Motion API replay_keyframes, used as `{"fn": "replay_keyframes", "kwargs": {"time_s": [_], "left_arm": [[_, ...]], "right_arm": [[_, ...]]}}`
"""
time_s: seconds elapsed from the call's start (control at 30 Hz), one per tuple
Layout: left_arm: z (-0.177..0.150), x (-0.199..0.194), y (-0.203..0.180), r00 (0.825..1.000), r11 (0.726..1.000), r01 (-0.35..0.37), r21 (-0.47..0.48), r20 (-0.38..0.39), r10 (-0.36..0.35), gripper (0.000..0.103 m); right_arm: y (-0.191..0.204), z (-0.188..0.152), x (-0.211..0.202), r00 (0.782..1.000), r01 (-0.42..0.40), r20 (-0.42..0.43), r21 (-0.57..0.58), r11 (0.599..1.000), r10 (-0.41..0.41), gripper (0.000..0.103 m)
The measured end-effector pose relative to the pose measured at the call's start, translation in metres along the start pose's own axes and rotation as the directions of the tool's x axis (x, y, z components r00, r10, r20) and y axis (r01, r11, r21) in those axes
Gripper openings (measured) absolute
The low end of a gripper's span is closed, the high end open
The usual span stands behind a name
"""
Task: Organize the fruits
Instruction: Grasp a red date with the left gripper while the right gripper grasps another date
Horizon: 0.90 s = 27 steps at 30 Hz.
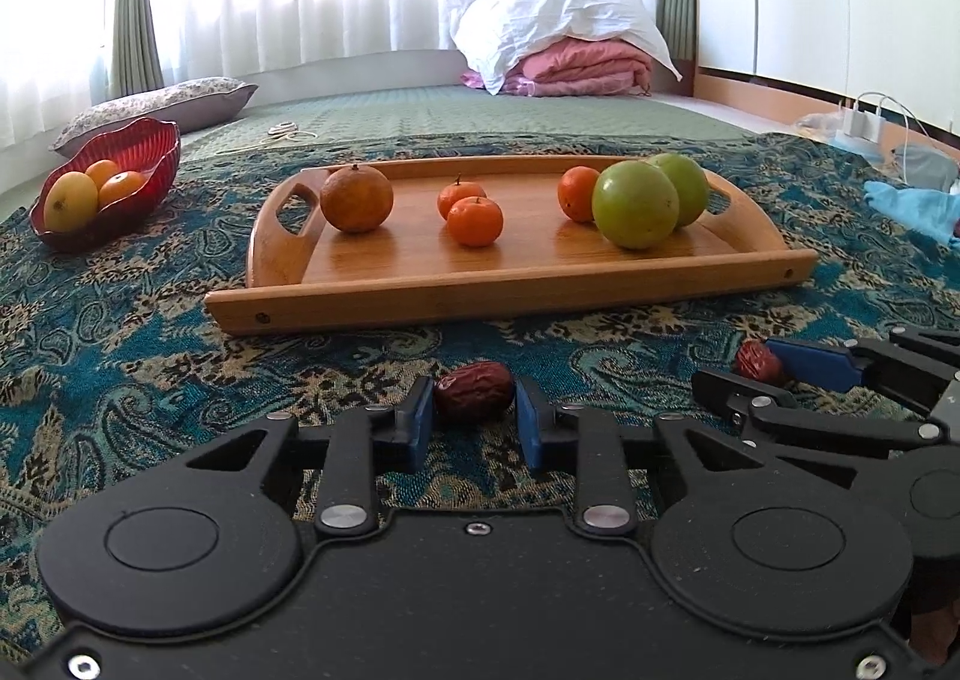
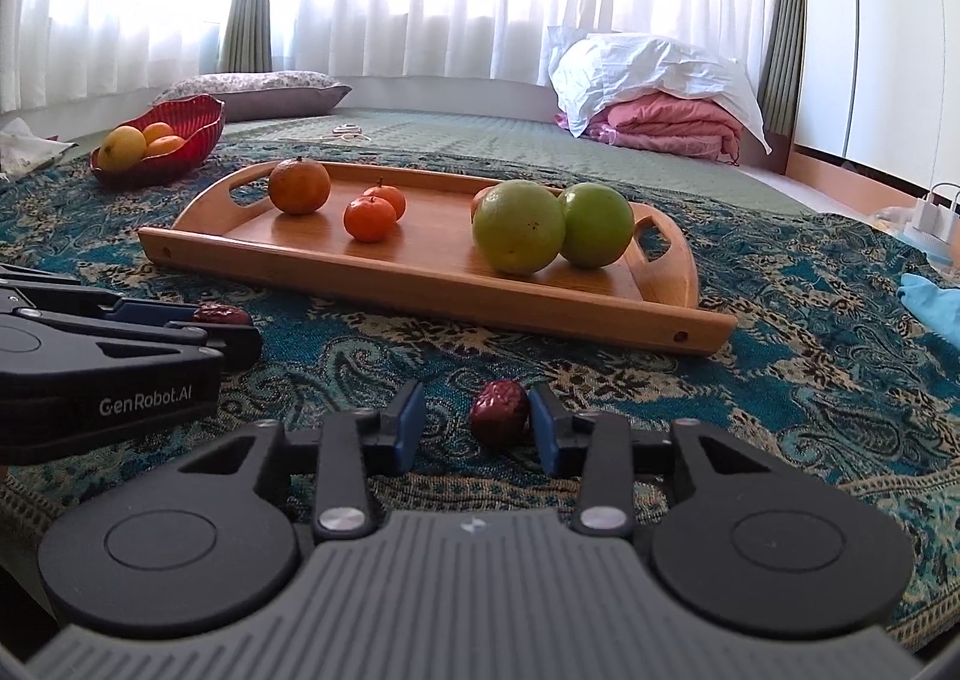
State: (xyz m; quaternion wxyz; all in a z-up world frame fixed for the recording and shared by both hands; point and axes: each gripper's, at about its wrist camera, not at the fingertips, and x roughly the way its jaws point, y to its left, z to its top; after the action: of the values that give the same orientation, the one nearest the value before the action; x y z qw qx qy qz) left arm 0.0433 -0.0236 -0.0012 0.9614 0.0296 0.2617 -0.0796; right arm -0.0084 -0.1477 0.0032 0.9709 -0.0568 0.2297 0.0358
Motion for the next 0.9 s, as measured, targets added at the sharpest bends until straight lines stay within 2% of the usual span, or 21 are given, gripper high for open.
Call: {"fn": "replay_keyframes", "kwargs": {"time_s": [0.07, 0.27, 0.9], "left_arm": [[0.001, -0.001, 0.002, 1.000, 1.000, -0.005, -0.009, 0.008, 0.005, 0.027], [0.004, -0.003, 0.005, 1.000, 1.000, -0.012, -0.010, 0.025, 0.012, 0.027], [0.014, -0.002, 0.013, 0.998, 0.999, -0.037, -0.036, 0.048, 0.039, 0.027]], "right_arm": [[0.000, 0.000, 0.000, 1.000, 0.001, 0.002, -0.005, 1.000, -0.001, 0.037], [0.000, 0.001, -0.001, 1.000, 0.005, 0.010, -0.010, 1.000, -0.005, 0.027], [-0.004, 0.014, -0.001, 0.999, 0.012, 0.036, -0.009, 1.000, -0.011, 0.024]]}}
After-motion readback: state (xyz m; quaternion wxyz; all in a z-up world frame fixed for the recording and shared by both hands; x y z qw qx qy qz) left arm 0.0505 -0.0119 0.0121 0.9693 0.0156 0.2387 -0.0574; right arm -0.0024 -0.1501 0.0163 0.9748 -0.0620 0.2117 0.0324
